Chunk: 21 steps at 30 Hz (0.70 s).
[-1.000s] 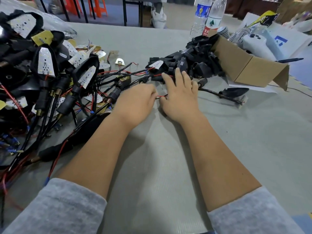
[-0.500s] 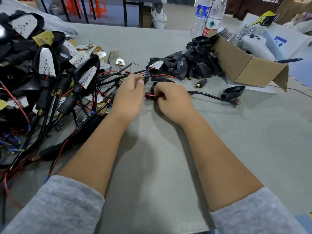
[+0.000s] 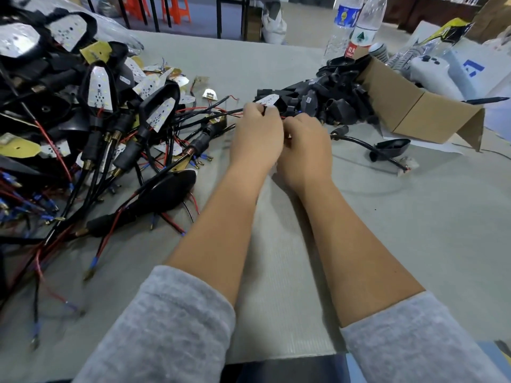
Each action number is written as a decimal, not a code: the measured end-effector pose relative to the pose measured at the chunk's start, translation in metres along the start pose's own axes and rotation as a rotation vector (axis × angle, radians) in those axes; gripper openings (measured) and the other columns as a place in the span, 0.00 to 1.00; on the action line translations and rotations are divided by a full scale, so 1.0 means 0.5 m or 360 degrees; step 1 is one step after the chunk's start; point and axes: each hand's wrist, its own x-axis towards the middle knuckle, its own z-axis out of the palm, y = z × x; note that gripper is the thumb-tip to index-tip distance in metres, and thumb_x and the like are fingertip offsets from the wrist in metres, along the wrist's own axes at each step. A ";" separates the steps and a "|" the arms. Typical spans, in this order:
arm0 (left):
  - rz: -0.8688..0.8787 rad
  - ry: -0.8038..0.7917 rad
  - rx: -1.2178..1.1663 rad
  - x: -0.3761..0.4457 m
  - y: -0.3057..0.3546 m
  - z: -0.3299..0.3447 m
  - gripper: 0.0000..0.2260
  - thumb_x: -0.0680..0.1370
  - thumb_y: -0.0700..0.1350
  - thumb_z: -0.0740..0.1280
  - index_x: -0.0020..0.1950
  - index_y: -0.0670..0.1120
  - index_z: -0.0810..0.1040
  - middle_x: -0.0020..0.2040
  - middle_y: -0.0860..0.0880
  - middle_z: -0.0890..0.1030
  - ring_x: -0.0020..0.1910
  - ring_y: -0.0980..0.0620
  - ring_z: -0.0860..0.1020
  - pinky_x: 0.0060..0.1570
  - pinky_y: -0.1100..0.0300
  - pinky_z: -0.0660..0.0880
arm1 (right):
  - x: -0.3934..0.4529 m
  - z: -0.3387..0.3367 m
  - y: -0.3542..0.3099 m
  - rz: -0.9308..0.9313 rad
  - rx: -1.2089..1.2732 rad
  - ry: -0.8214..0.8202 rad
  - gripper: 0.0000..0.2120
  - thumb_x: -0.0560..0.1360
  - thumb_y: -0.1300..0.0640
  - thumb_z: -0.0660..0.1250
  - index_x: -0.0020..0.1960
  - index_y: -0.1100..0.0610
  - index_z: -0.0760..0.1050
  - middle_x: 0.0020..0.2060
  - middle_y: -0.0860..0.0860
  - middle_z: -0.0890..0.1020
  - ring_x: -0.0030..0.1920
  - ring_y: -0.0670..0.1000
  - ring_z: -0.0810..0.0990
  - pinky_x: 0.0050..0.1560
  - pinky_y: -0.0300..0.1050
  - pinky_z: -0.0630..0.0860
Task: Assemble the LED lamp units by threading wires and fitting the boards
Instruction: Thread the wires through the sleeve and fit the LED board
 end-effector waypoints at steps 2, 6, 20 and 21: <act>-0.0022 0.0072 -0.0450 -0.021 0.008 0.031 0.07 0.81 0.47 0.55 0.54 0.48 0.71 0.43 0.55 0.73 0.46 0.53 0.72 0.42 0.61 0.65 | -0.002 -0.004 0.004 0.0099 -0.0070 0.0057 0.05 0.70 0.64 0.62 0.38 0.57 0.69 0.40 0.55 0.74 0.44 0.58 0.71 0.41 0.46 0.59; -0.0096 0.0163 -0.0887 -0.048 -0.019 0.066 0.15 0.82 0.48 0.55 0.68 0.48 0.68 0.60 0.53 0.74 0.58 0.57 0.73 0.57 0.62 0.69 | -0.003 -0.003 0.003 0.0165 -0.0167 -0.0102 0.04 0.76 0.60 0.60 0.48 0.59 0.72 0.48 0.56 0.75 0.49 0.59 0.72 0.39 0.47 0.60; 0.0024 -0.0023 -0.0293 0.071 -0.113 -0.108 0.14 0.80 0.49 0.54 0.43 0.51 0.77 0.47 0.50 0.79 0.49 0.52 0.78 0.46 0.52 0.81 | -0.001 0.015 0.000 0.0165 -0.0009 -0.0311 0.08 0.74 0.56 0.60 0.49 0.55 0.75 0.47 0.50 0.77 0.50 0.54 0.74 0.41 0.45 0.63; 0.0050 0.0023 -0.0189 0.075 -0.117 -0.112 0.13 0.79 0.49 0.54 0.43 0.50 0.78 0.46 0.50 0.80 0.48 0.51 0.78 0.49 0.50 0.80 | -0.001 0.016 0.000 0.0136 -0.0009 -0.0344 0.08 0.74 0.56 0.60 0.50 0.56 0.76 0.48 0.51 0.78 0.50 0.54 0.75 0.41 0.45 0.64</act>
